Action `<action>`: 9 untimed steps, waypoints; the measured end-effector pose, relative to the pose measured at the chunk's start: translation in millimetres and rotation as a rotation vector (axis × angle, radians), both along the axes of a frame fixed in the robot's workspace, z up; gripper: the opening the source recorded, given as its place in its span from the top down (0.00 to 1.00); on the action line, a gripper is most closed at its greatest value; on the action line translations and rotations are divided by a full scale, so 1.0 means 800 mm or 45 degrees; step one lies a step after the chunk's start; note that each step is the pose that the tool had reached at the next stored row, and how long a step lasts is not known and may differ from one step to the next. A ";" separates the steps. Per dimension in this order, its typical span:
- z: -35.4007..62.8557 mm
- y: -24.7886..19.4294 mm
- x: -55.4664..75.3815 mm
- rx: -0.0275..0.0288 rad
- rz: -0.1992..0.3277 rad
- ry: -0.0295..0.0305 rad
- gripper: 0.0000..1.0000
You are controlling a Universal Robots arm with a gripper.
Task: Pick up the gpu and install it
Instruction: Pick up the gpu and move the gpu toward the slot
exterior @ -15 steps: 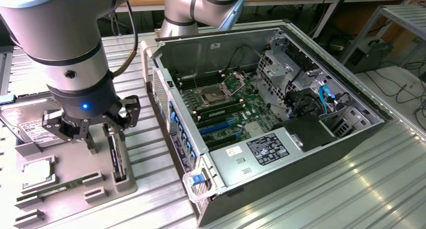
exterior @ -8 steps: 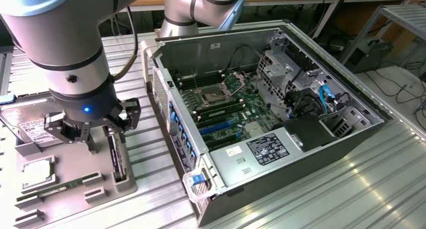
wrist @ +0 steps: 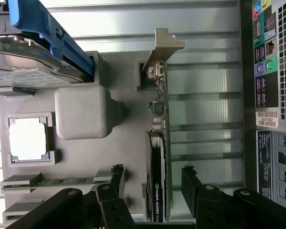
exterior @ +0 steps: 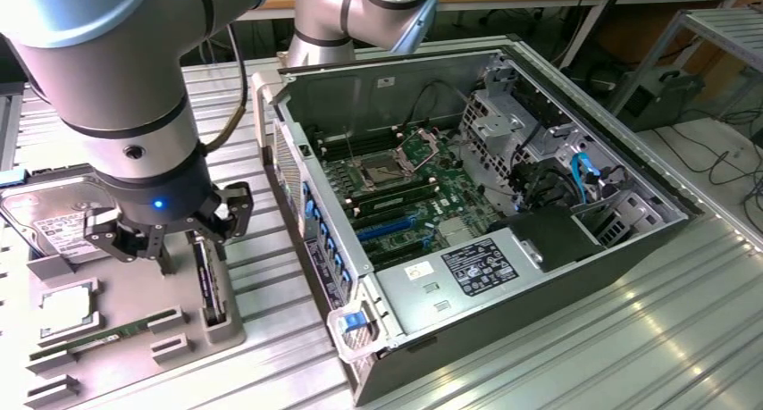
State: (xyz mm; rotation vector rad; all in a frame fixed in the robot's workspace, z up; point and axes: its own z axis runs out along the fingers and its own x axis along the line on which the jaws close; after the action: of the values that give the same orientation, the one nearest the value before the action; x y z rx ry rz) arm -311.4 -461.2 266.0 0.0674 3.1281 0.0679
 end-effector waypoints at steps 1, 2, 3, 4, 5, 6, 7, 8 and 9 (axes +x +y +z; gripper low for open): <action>-0.001 0.0000 0.000 0.0000 0.000 0.0000 0.40; -0.003 0.0000 0.000 0.0000 0.000 0.0000 0.40; -0.004 0.0000 0.000 -0.0001 0.000 0.0001 0.40; -0.005 0.0000 0.000 0.0000 0.000 0.0000 0.40; -0.006 0.0000 0.000 0.0000 0.000 0.0000 0.40; -0.007 0.0000 0.000 -0.0001 0.000 0.0001 0.40; -0.009 0.0000 0.000 0.0000 0.000 0.0000 0.40; -0.010 0.0000 0.000 0.0000 0.000 0.0000 0.40; -0.013 0.0000 0.000 0.0000 0.000 0.0000 0.40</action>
State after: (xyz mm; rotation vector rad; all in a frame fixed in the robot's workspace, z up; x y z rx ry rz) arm -311.5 -461.2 255.9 0.0674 3.1281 0.0679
